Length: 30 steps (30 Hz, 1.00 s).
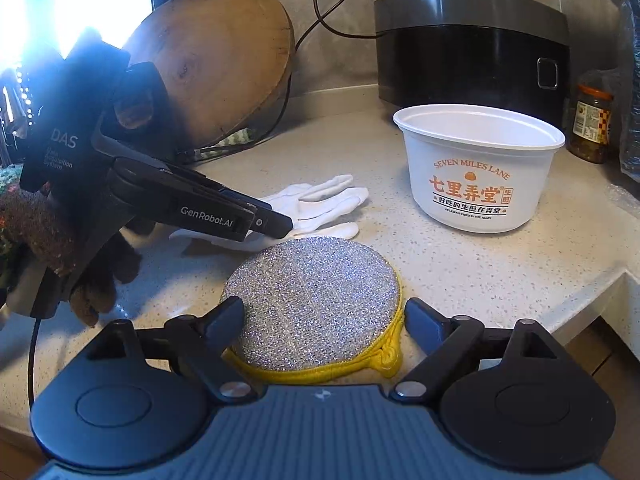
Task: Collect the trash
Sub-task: 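Grasp the silver-yellow scrubber with the right tool while the left tool grasps the white glove, then carry the scrubber and glove down over the green trash bin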
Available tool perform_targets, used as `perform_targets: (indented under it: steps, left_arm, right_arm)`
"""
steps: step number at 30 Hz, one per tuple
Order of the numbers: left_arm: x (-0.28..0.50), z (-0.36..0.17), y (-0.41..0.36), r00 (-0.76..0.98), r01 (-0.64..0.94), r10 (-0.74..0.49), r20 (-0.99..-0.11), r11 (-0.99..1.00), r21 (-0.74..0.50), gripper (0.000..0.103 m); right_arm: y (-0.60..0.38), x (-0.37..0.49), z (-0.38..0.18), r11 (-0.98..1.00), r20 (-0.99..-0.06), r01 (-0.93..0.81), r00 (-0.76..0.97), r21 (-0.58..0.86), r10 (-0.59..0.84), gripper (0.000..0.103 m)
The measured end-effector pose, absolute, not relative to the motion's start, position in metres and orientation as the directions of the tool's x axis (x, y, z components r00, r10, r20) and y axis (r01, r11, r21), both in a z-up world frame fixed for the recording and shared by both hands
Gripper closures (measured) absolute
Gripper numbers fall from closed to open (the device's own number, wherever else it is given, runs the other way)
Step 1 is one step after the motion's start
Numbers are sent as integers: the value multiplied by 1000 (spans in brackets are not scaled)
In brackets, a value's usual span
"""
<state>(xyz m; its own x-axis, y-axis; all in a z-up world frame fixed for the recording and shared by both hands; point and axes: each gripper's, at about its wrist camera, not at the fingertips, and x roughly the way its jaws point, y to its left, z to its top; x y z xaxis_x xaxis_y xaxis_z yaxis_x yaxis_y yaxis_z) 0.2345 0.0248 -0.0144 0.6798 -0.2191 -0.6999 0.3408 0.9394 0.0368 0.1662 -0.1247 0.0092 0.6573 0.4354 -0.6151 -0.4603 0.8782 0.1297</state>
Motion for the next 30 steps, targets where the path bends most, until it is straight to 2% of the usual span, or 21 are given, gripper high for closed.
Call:
perform_targets:
  steps: [3,6,8,10,12,19,27,28,30]
  left_arm:
    - [230,-16,28,693,338,-230,-684,941,26,75]
    - [226,-17,29,707,334,-232,-668,942,27,78]
    - [224,-17,32,707,337,-250,-661,942,3,87]
    - [222,-16,35,712,324,-254,-655,946,-15,92]
    - [219,-16,38,717,307,-253,-649,951,-31,94]
    - [188,12,40,760,297,-263,-595,954,-42,95]
    - [128,24,6,716,445,-393,-577,894,-57,95]
    - [124,24,1,705,463,-408,-581,884,-59,95]
    - [121,21,-8,689,488,-424,-587,871,-57,95]
  right_arm:
    - [-123,165,10,879,-612,-460,660,129,435,17]
    - [-121,160,13,880,-606,-466,674,97,424,31]
    - [-120,154,19,880,-598,-470,687,69,414,58]
    - [-124,149,24,872,-599,-481,672,94,435,63]
    - [-128,144,28,867,-597,-484,664,116,450,81]
    - [-158,131,39,874,-570,-445,674,195,470,85]
    - [-204,113,31,904,-560,-343,711,254,426,85]
    - [-211,113,28,906,-562,-325,711,272,424,82]
    - [-224,113,22,902,-559,-287,711,322,426,72]
